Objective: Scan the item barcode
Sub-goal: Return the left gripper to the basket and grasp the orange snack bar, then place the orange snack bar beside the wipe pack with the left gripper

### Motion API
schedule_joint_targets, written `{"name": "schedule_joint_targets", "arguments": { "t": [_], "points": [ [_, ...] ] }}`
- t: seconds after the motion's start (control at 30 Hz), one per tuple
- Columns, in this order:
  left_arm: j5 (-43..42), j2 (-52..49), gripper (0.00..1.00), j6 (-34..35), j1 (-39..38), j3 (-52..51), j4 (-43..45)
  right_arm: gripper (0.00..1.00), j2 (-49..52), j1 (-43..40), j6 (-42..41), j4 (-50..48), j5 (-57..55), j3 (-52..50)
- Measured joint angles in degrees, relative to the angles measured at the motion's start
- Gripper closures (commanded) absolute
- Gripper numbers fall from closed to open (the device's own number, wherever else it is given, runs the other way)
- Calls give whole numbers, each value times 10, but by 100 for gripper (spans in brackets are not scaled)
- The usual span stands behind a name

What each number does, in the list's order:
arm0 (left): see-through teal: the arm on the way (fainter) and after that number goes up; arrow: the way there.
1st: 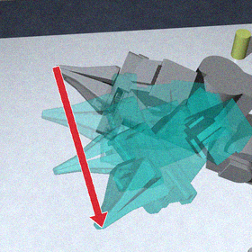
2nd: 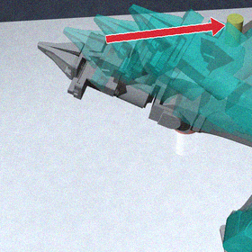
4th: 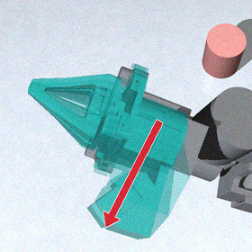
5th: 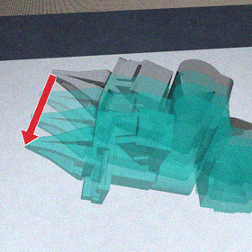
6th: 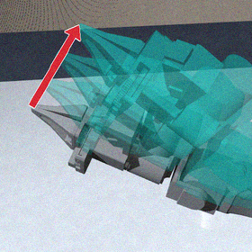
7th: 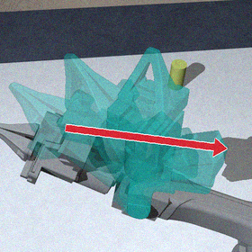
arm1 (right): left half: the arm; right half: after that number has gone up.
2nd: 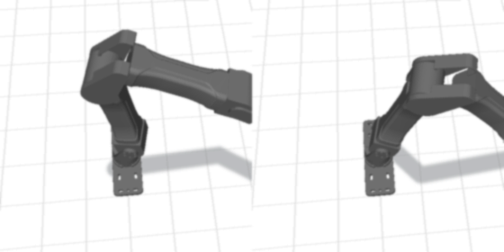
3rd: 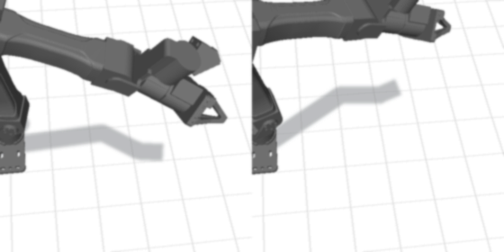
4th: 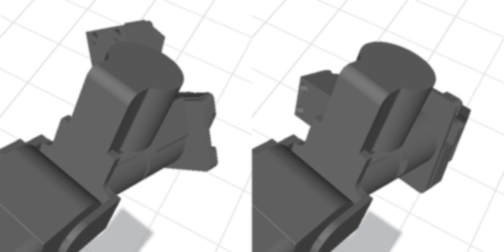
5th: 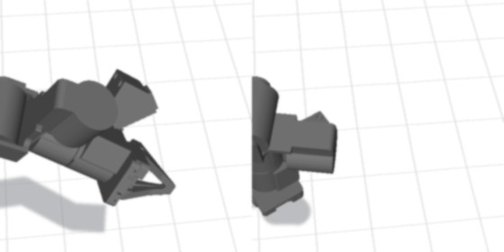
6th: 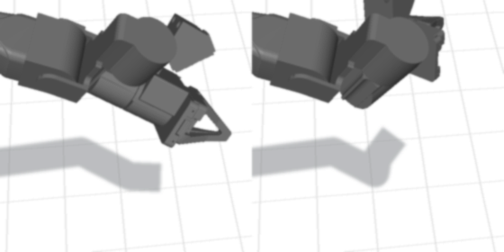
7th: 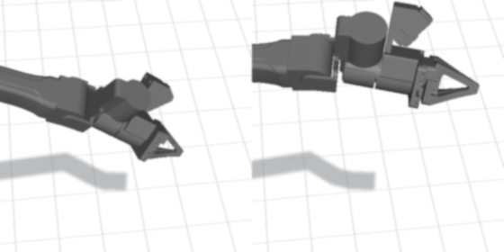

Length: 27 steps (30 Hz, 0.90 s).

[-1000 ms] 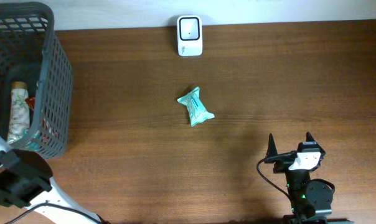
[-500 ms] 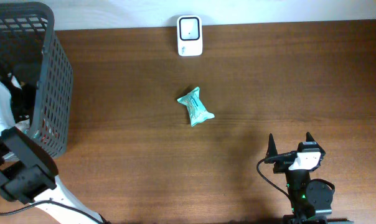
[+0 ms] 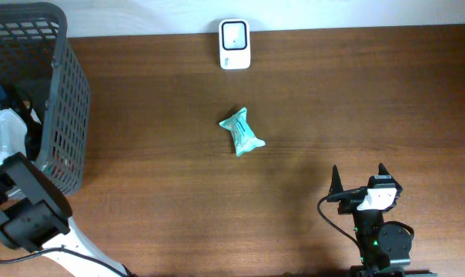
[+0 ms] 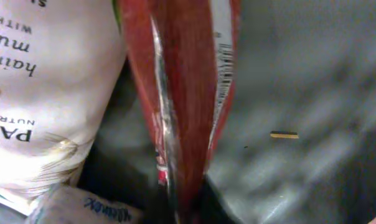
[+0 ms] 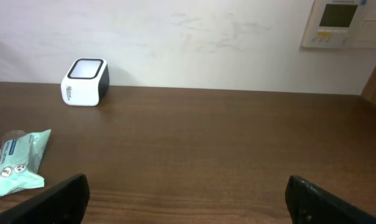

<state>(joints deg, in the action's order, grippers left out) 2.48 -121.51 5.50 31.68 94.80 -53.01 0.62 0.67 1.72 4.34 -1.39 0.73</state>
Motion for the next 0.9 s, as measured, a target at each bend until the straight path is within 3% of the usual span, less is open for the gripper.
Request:
{"name": "schedule_joint_targets", "arguments": {
  "t": [0.13,0.3,0.4,0.5,0.67,0.8,0.9],
  "points": [
    [-14,0,100,1,8,33,-29,1,0,0,0,0,0,0],
    [-107,17,100,32,10,245,-65,1,0,0,0,0,0,0],
    [-163,91,100,83,11,333,-65,1,0,0,0,0,0,0],
    [-255,172,100,107,11,360,-54,1,0,0,0,0,0,0],
    [-499,247,100,151,-9,365,35,1,0,0,0,0,0,0],
    [-582,257,100,219,-75,365,36,1,0,0,0,0,0,0],
    [-593,257,100,228,-150,365,41,1,0,0,0,0,0,0]
  ]
}}
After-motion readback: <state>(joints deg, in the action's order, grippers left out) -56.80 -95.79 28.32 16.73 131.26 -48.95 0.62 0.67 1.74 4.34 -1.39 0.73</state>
